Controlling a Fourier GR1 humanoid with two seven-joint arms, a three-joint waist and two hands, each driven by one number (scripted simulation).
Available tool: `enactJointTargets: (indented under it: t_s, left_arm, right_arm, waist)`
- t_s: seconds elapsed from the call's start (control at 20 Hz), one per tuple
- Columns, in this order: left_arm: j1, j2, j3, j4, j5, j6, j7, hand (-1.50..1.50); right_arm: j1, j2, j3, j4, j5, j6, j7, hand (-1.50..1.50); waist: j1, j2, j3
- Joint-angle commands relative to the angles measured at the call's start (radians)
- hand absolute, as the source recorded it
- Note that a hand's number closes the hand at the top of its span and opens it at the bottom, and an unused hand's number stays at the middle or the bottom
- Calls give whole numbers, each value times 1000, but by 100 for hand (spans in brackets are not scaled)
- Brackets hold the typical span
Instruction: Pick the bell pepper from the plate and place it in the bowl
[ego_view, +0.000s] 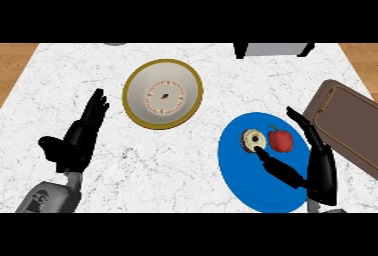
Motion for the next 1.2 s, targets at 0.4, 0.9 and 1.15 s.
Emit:
enactJointTargets:
  t_s: [0.4, 0.9, 1.15]
  left_arm:
    - [-7, -24, -17, -91, -49, 23, 94, 0]
    - [-36, -89, -33, -61, -88, 28, 109, 0]
    - [13, -88, -17, -64, -113, 16, 81, 0]
  right_arm:
    - [186, 7, 7, -365, 510, -86, 440, -150]
    - [53, 40, -22, -420, 558, 326, 871, -150]
    - [-22, 67, -30, -304, 569, 406, 939, -150]
  waist:
    - [29, 5, -5]
    - [37, 9, -2]
    - [44, 9, -2]
